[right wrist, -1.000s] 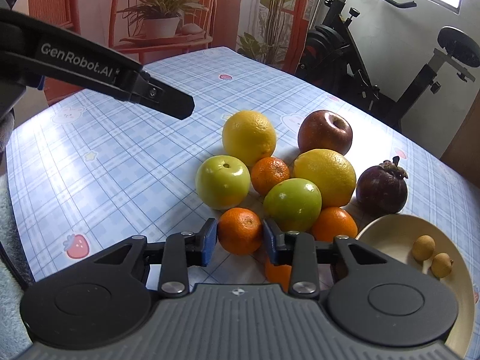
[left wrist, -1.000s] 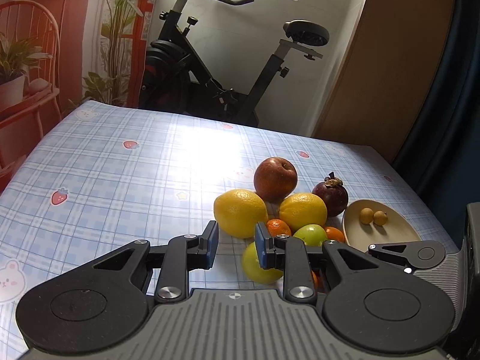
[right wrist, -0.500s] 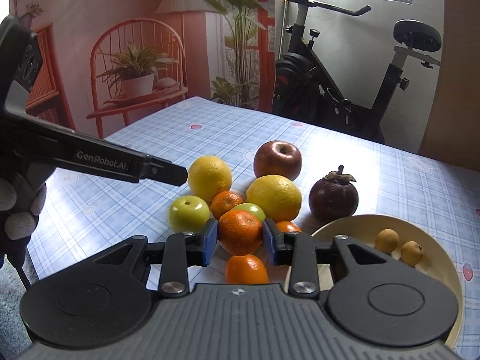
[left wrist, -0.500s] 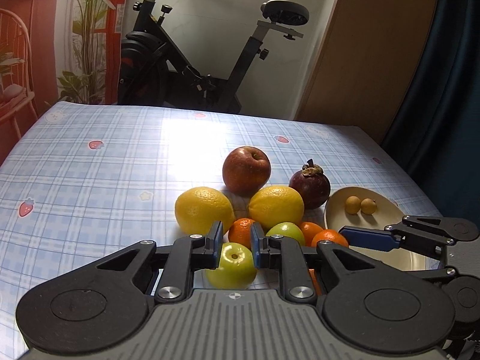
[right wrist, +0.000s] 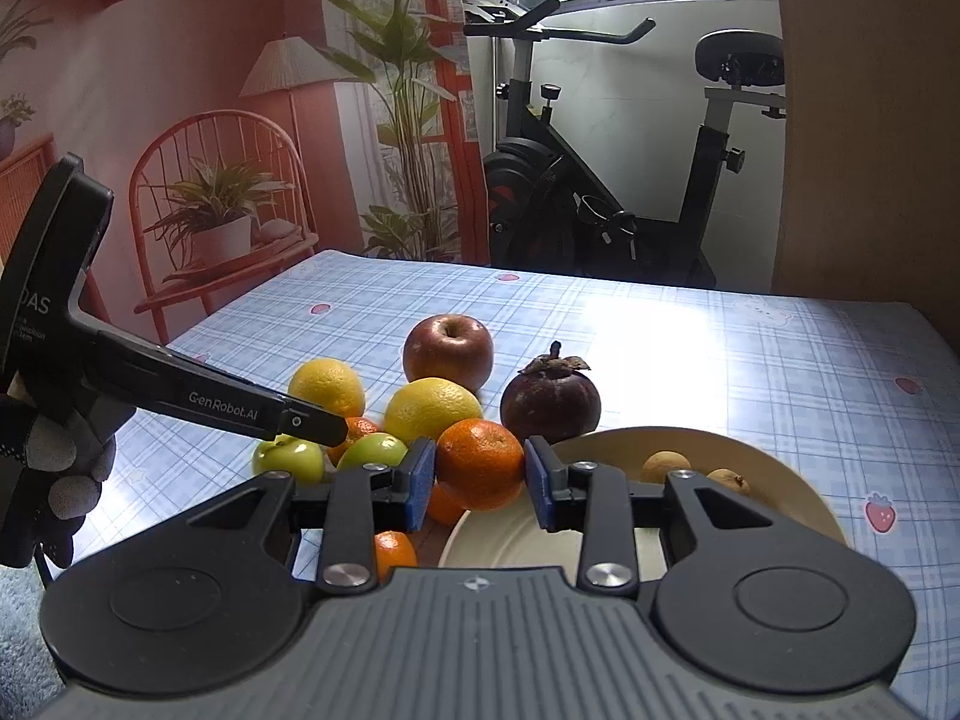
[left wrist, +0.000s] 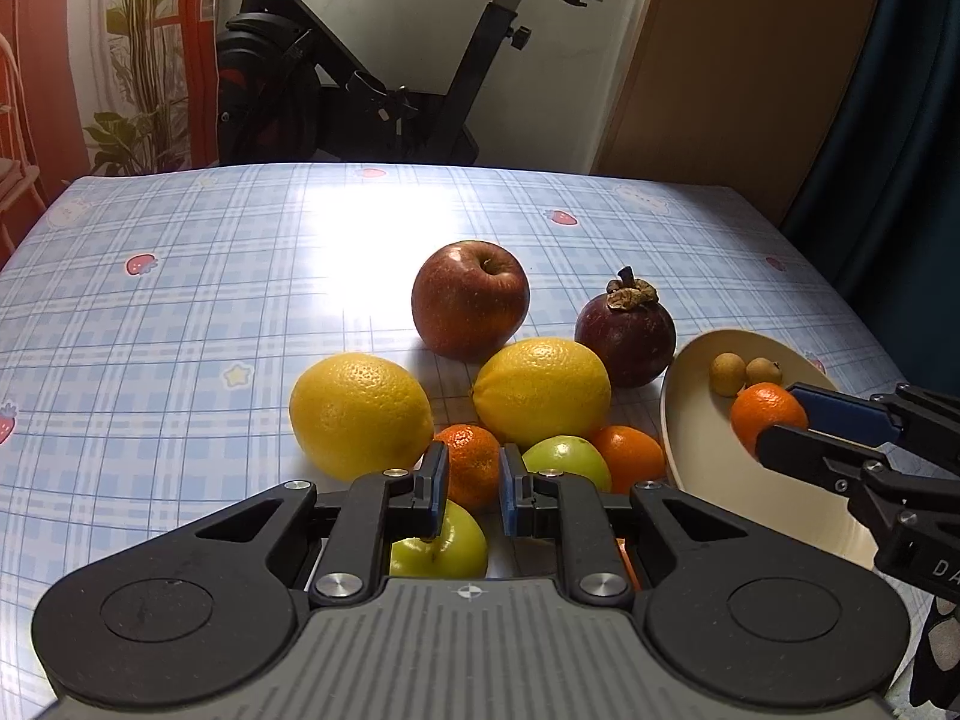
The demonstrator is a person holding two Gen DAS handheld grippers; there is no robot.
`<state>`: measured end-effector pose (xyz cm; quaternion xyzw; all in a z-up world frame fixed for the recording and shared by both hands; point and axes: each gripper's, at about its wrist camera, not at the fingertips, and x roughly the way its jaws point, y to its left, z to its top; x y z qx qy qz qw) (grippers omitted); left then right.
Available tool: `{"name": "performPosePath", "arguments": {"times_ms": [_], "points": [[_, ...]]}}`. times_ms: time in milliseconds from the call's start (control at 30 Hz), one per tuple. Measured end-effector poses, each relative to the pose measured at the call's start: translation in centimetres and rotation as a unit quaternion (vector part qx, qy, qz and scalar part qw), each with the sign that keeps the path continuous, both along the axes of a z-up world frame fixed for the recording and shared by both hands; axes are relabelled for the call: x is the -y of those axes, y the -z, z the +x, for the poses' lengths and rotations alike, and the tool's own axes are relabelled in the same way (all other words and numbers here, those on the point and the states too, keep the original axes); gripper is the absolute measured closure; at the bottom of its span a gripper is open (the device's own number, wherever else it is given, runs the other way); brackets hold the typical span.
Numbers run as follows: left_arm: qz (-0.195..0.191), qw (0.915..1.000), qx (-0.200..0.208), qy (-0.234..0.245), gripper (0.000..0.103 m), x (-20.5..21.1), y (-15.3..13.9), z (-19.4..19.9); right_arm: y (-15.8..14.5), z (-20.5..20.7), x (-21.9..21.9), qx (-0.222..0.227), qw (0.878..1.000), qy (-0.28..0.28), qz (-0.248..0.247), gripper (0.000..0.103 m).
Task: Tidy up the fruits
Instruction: 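Grasp a mandarin with the left tool from the pile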
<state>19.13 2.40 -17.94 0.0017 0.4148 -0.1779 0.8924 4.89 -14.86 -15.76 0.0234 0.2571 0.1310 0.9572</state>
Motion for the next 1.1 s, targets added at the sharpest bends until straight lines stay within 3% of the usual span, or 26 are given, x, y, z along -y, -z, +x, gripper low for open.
{"name": "performPosePath", "arguments": {"times_ms": [300, 433, 633, 933, 1100], "points": [[0.003, 0.9999, -0.009, -0.008, 0.083, -0.1, 0.5, 0.8, 0.0, -0.2, 1.2, 0.002, 1.000, 0.012, 0.009, 0.068], [-0.003, 1.0000, -0.007, -0.001, 0.076, 0.0, 0.6, 0.9, 0.2, -0.1, 1.2, 0.000, 1.000, 0.016, 0.006, 0.068], [0.002, 1.0000, 0.000, 0.008, 0.075, 0.2, 0.7, 1.0, 0.3, -0.1, 1.5, -0.004, 1.000, 0.023, 0.002, 0.068], [0.033, 0.9988, 0.015, 0.032, 0.074, 0.7, 0.9, 0.5, 0.2, 0.1, 1.3, -0.006, 1.000, 0.027, -0.002, 0.068], [0.049, 0.9980, 0.027, 0.028, 0.067, 1.1, 1.0, 0.6, 0.3, 0.2, 1.4, -0.007, 1.000, 0.027, -0.003, 0.068]]}}
